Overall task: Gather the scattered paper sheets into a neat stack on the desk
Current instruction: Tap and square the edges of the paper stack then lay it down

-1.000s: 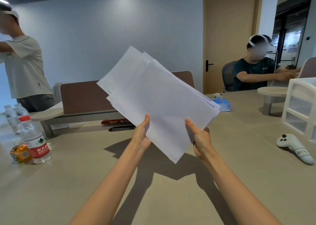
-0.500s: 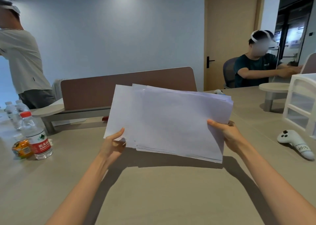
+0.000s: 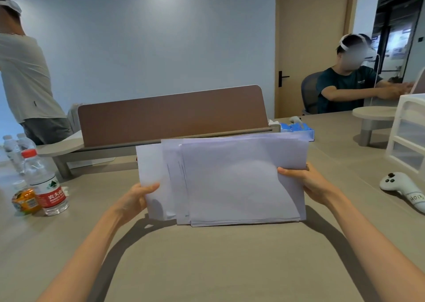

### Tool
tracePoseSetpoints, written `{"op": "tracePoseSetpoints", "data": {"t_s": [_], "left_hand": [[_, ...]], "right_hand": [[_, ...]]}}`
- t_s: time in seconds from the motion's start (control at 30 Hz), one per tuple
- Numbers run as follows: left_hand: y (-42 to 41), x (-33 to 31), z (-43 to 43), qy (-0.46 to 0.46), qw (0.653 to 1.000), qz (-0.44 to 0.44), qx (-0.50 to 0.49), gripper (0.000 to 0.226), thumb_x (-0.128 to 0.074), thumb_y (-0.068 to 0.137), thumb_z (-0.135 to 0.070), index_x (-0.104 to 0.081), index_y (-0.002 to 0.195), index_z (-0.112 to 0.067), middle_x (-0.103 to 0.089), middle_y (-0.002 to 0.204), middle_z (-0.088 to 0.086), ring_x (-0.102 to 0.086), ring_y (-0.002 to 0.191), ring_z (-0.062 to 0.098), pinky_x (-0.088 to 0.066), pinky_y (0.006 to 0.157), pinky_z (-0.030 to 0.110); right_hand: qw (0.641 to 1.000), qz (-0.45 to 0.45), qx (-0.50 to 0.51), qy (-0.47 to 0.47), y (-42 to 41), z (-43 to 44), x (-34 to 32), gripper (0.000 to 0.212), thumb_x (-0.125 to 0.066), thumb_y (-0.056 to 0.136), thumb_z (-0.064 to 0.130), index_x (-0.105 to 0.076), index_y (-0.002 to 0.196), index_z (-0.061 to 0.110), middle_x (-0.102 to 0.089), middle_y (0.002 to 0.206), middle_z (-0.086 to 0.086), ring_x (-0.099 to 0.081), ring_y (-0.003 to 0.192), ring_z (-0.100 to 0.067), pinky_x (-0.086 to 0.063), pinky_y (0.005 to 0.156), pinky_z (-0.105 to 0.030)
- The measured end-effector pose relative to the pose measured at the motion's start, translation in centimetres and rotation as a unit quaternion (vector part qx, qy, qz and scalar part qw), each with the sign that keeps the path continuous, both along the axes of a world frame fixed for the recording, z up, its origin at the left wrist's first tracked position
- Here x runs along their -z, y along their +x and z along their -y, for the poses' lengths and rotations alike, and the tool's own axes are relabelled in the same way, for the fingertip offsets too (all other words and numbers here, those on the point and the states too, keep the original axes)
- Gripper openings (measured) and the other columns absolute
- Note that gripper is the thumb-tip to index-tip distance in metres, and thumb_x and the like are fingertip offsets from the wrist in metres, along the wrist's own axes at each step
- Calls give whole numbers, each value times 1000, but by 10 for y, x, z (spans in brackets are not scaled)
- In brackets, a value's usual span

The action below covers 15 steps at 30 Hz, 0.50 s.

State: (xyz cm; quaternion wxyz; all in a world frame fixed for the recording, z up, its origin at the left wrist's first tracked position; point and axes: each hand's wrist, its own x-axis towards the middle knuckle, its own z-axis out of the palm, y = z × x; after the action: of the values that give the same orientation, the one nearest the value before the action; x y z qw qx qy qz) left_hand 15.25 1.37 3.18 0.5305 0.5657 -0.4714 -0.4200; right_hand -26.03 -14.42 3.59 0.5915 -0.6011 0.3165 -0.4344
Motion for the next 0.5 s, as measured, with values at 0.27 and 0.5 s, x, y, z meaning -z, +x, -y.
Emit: {"op": "tracePoseSetpoints", "data": {"t_s": [0.27, 0.5], "left_hand": [[2, -3, 3, 31, 998, 50, 12, 108, -94, 28, -52, -55, 123, -16, -68, 110, 11, -65, 104, 29, -56, 77, 38], [6, -10, 2, 41, 995, 82, 39, 101, -91, 33, -57, -57, 120, -19, -72, 109, 3, -69, 98, 21, -55, 82, 35]], "right_hand": [[999, -8, -32, 2, -3, 9, 8, 67, -84, 58, 28, -58, 119, 21, -70, 108, -9, -67, 97, -26, -55, 82, -42], [998, 0, -65, 24, -9, 10, 11, 55, -76, 68, 11, -60, 121, 17, -71, 111, -9, -69, 98, -26, -58, 75, -37]]}}
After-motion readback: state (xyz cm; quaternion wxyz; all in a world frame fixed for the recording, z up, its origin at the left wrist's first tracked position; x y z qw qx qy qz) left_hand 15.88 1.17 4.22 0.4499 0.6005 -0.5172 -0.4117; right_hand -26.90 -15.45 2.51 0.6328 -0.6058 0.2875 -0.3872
